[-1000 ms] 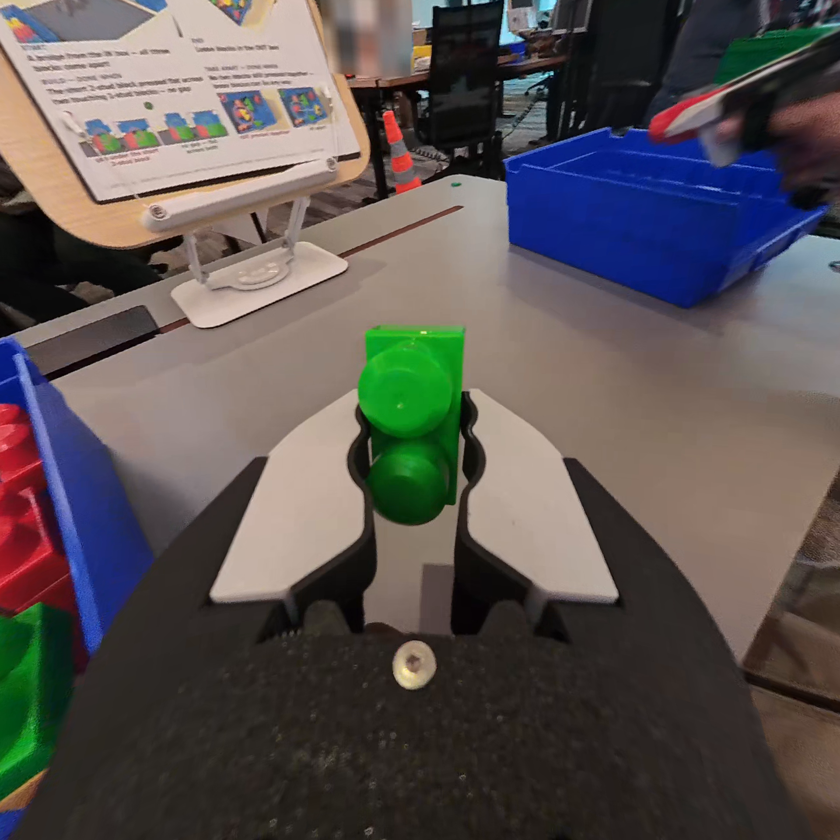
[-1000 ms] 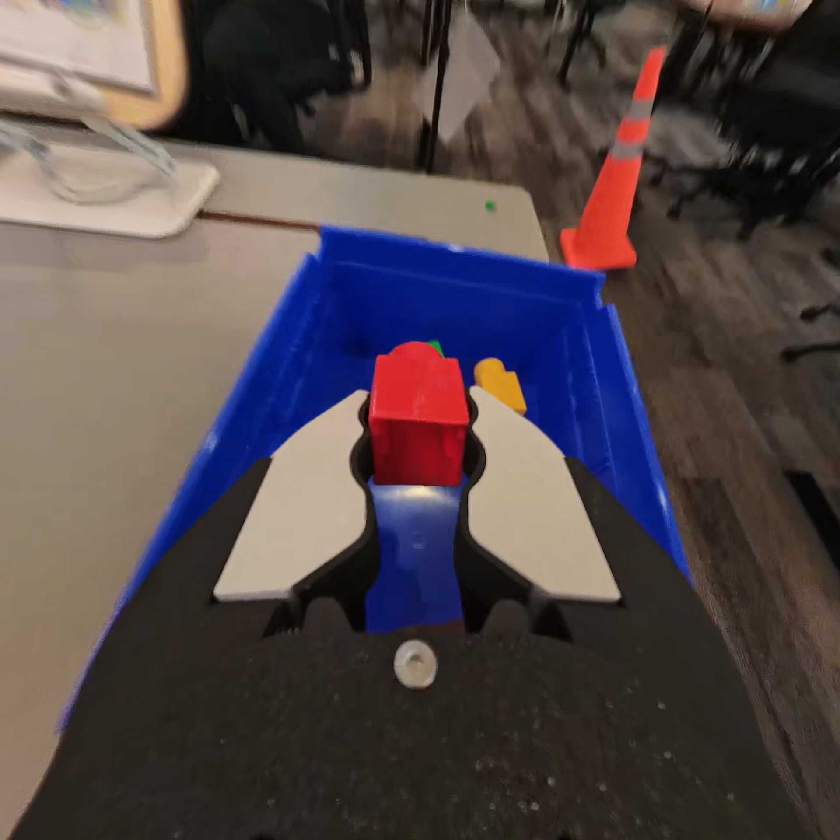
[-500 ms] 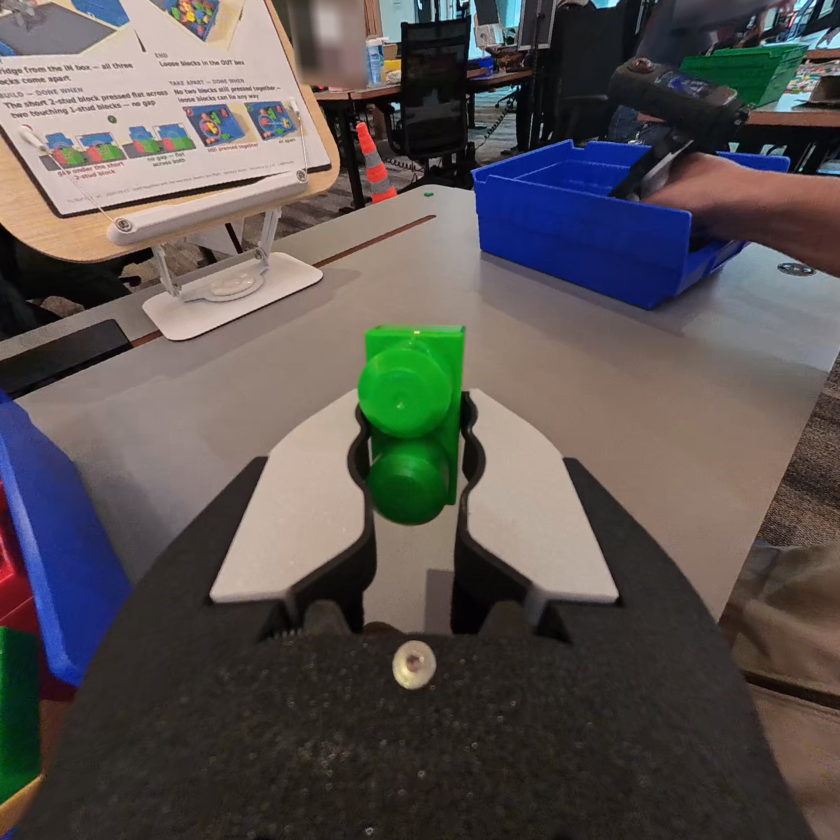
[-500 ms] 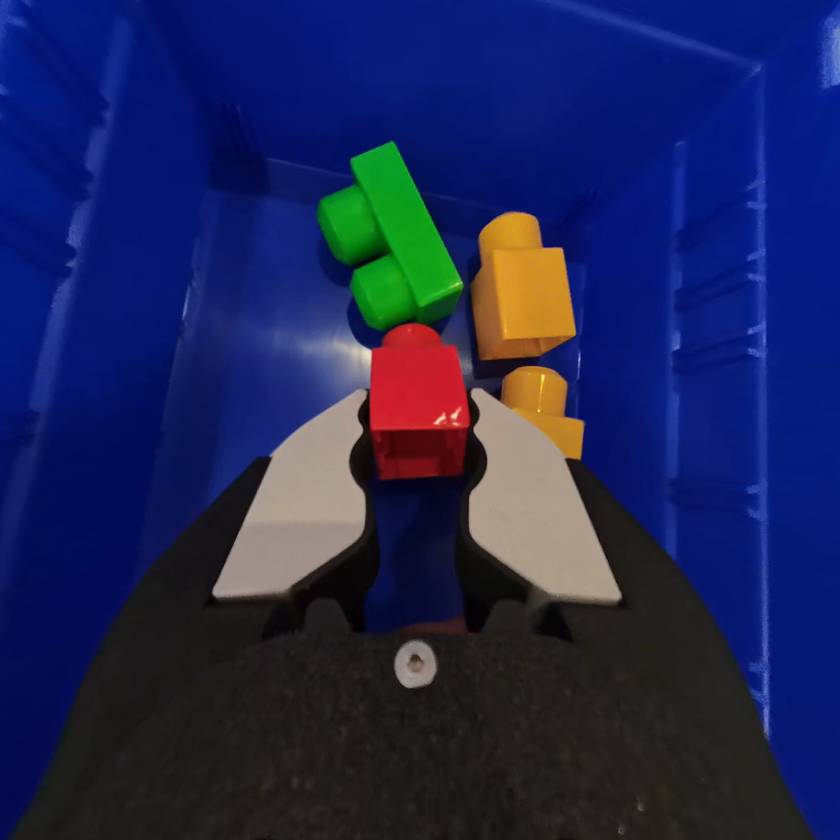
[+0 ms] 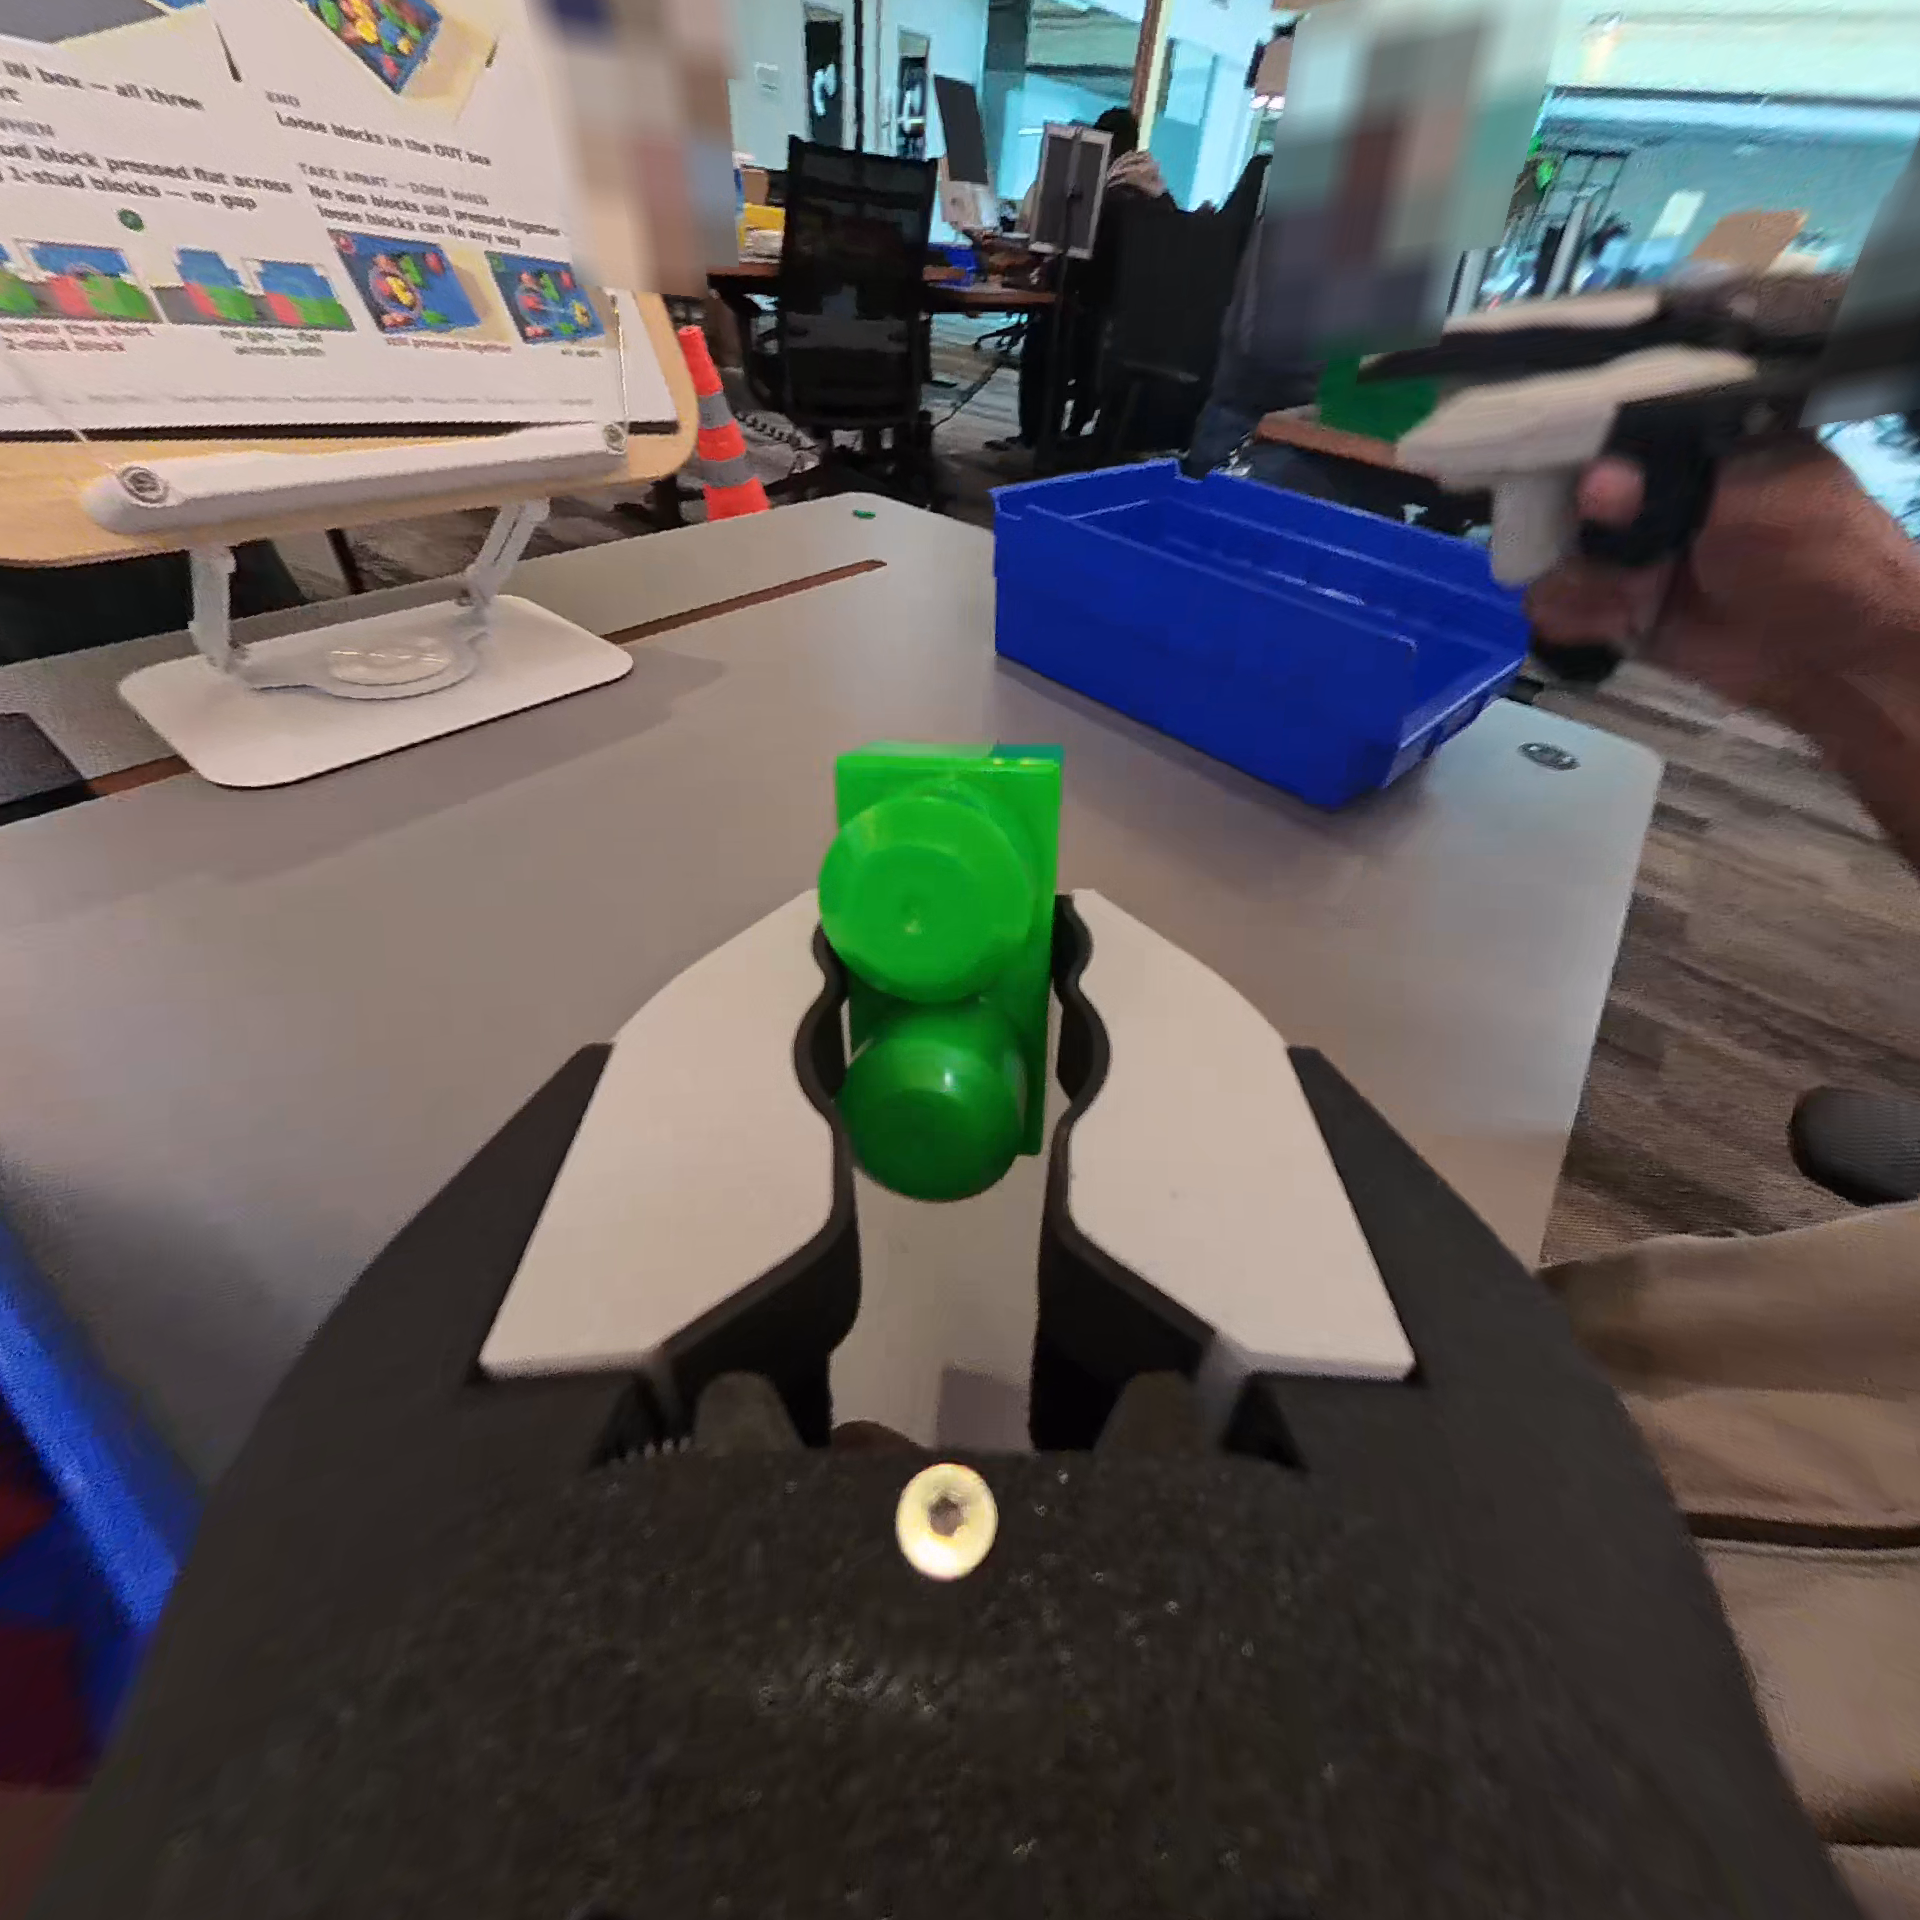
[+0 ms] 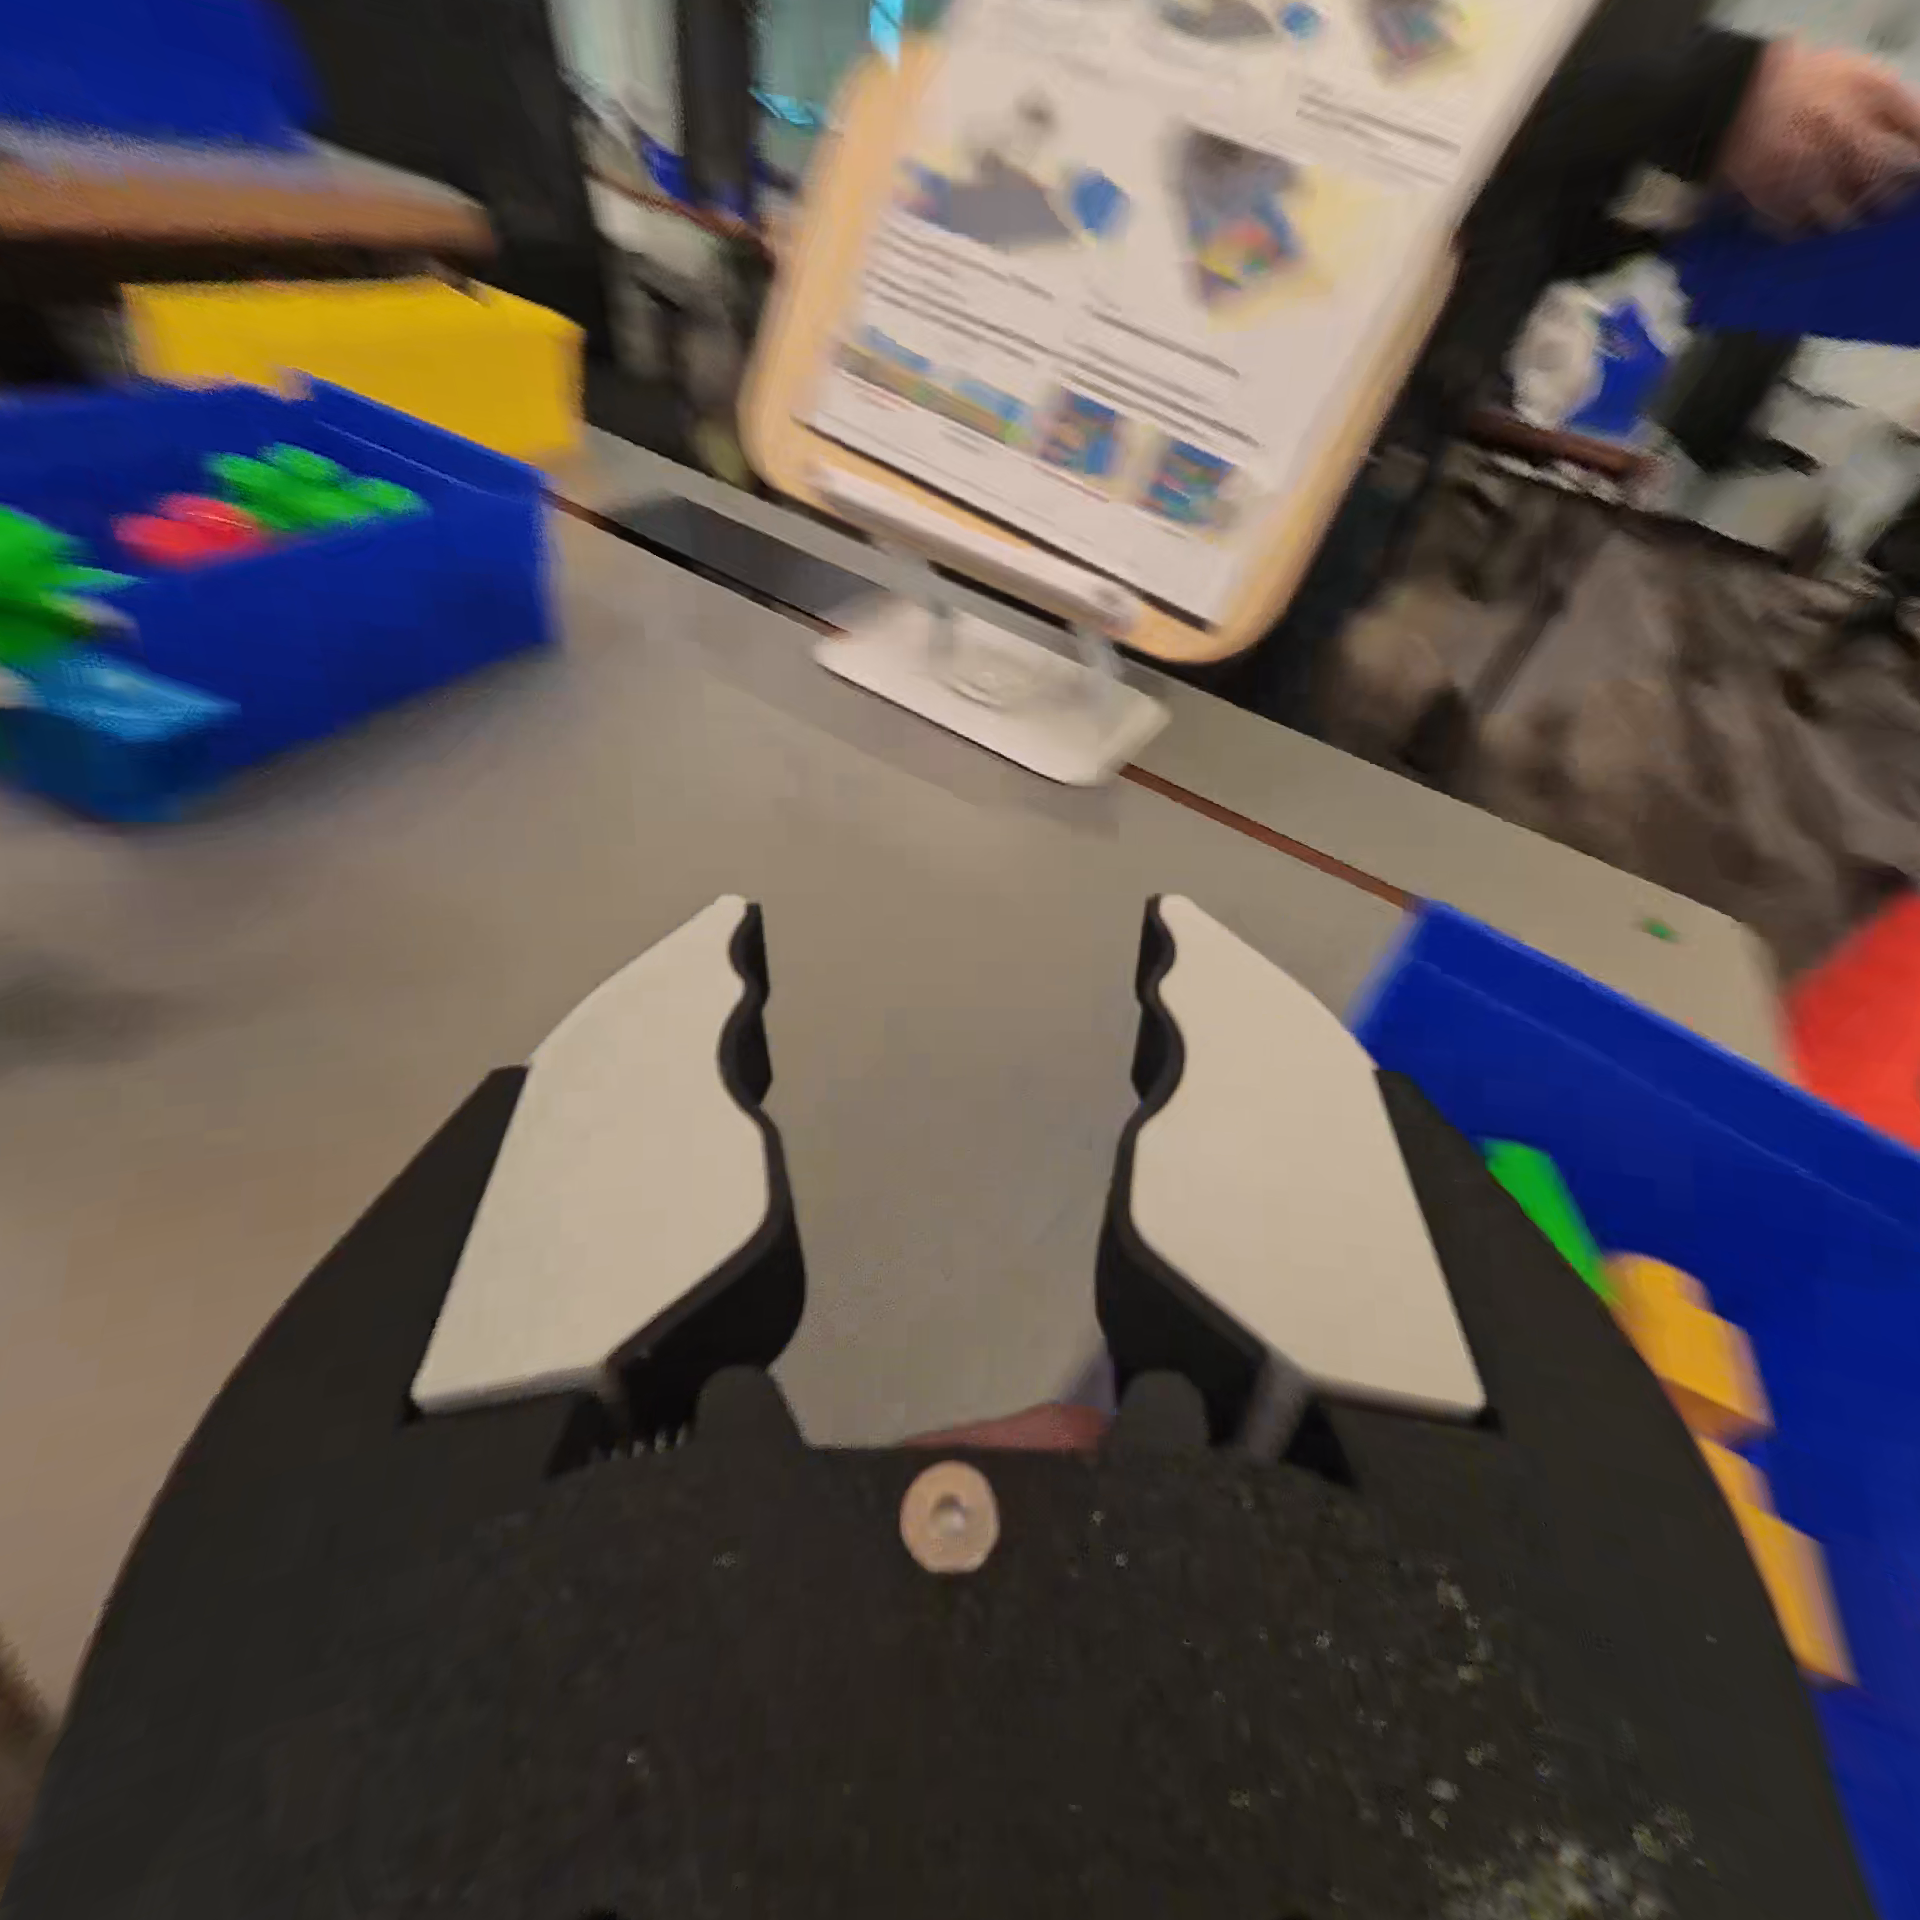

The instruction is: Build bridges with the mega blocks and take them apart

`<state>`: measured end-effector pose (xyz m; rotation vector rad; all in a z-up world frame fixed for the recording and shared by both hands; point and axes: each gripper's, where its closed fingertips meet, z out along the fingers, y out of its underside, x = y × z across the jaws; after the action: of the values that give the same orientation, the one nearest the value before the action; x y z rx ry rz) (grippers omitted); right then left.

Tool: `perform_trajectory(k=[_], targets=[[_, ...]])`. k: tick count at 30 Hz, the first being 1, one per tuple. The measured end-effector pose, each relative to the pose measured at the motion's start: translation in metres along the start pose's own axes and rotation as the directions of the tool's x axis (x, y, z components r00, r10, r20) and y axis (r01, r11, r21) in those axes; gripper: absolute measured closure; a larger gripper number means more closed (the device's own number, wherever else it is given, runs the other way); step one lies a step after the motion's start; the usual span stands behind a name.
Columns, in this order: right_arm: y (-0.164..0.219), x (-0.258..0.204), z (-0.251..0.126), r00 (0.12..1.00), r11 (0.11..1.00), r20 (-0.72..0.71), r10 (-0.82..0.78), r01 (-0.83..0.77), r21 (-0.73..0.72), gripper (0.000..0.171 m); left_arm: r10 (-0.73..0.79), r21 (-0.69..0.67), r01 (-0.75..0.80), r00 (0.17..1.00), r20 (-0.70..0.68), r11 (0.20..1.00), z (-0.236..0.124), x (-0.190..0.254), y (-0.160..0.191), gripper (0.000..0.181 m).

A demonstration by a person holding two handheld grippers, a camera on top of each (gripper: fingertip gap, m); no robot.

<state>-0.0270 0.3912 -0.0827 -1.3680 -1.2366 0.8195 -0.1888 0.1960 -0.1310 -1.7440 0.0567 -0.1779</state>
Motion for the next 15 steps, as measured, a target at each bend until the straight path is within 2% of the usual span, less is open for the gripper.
perform_trajectory(k=[2,5,9,12,15], targets=[[0.008,-0.048,-0.001,0.993,0.997,0.113,0.027,-0.036,0.071,0.105,-0.011,0.009,0.011,1.000,-0.027,1.000,-0.001,0.000,-0.001,0.144],[0.025,-0.103,0.005,0.947,0.987,0.309,0.084,-0.122,0.106,0.108,-0.032,0.024,0.035,0.992,-0.118,0.999,-0.002,0.009,-0.006,0.144],[0.014,-0.162,0.021,0.785,0.976,0.613,0.096,-0.195,0.098,0.101,-0.018,0.052,0.038,0.941,-0.339,0.998,0.006,0.039,-0.023,0.144],[0.001,-0.185,0.037,0.697,0.981,0.714,0.069,-0.176,0.078,0.101,0.007,0.064,0.025,0.894,-0.447,0.998,0.019,0.055,-0.034,0.144],[-0.004,-0.197,0.049,0.675,0.993,0.737,0.005,-0.092,0.077,0.106,0.034,0.077,0.006,0.865,-0.500,0.997,0.032,0.066,-0.041,0.144]])
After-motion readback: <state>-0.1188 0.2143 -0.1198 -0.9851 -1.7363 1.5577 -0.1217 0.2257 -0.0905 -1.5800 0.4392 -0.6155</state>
